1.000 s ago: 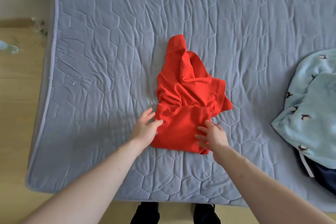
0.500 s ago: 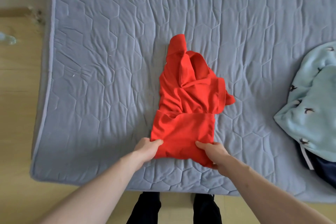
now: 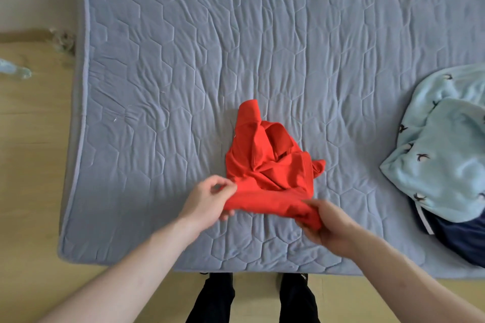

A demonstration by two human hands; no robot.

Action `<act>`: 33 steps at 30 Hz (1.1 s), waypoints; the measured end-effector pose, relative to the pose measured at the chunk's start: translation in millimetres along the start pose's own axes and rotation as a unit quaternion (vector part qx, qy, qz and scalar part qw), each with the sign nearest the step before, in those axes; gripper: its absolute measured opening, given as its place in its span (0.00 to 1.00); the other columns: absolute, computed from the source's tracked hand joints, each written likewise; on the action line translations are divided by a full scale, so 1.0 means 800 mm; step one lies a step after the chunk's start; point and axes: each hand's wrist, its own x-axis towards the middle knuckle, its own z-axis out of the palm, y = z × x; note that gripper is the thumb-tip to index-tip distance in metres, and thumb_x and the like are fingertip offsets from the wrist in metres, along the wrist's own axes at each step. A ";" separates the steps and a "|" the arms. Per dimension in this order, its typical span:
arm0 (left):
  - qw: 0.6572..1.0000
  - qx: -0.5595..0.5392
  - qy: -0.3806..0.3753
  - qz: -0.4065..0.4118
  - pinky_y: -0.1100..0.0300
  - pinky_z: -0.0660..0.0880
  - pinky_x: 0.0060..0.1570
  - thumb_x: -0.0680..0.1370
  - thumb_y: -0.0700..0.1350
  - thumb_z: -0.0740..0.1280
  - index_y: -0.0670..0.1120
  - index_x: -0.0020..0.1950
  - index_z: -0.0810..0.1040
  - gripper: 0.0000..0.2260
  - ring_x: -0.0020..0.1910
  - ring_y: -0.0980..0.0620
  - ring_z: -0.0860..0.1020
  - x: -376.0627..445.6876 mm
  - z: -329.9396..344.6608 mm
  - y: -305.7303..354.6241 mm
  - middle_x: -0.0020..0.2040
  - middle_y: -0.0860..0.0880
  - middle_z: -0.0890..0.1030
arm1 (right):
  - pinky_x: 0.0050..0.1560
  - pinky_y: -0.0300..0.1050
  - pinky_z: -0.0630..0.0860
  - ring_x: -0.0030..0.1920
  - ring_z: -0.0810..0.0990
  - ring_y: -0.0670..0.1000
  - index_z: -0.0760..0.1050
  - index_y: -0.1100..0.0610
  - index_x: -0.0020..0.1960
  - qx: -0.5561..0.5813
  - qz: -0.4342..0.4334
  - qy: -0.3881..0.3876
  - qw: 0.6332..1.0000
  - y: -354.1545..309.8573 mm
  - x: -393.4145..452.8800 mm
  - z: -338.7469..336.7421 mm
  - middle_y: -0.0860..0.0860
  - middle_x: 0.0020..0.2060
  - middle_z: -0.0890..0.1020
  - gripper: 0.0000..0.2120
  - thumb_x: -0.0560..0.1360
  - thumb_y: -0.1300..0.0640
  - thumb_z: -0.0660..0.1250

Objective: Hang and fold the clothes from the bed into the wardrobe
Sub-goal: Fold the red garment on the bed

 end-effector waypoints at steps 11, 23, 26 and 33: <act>0.997 0.072 0.010 0.040 0.51 0.80 0.55 0.76 0.53 0.73 0.47 0.71 0.73 0.26 0.57 0.48 0.81 0.156 0.038 0.113 0.64 0.48 0.79 | 0.55 0.55 0.83 0.55 0.81 0.56 0.69 0.56 0.70 0.019 -0.183 0.103 0.978 -0.115 0.061 0.026 0.54 0.59 0.78 0.23 0.81 0.45 0.67; 0.978 0.186 -0.033 0.090 0.54 0.68 0.73 0.65 0.61 0.80 0.53 0.81 0.60 0.50 0.69 0.54 0.75 0.262 0.045 0.083 0.72 0.53 0.74 | 0.75 0.54 0.67 0.74 0.70 0.60 0.54 0.46 0.81 -0.184 -0.272 0.228 0.917 -0.081 0.149 0.052 0.59 0.74 0.68 0.52 0.67 0.35 0.78; 0.977 0.185 -0.046 0.093 0.59 0.75 0.59 0.78 0.53 0.73 0.50 0.65 0.79 0.17 0.56 0.53 0.81 0.256 0.040 0.091 0.58 0.52 0.83 | 0.61 0.51 0.79 0.58 0.83 0.57 0.61 0.49 0.76 -0.099 -0.260 0.226 0.934 -0.093 0.150 0.046 0.56 0.62 0.80 0.40 0.71 0.46 0.79; 0.995 0.064 -0.060 -0.042 0.53 0.76 0.64 0.81 0.57 0.66 0.43 0.63 0.82 0.20 0.57 0.47 0.82 0.239 0.022 0.059 0.59 0.44 0.85 | 0.36 0.43 0.72 0.34 0.76 0.54 0.76 0.60 0.65 0.005 -0.133 0.084 0.988 -0.101 0.141 0.030 0.57 0.40 0.79 0.22 0.71 0.61 0.71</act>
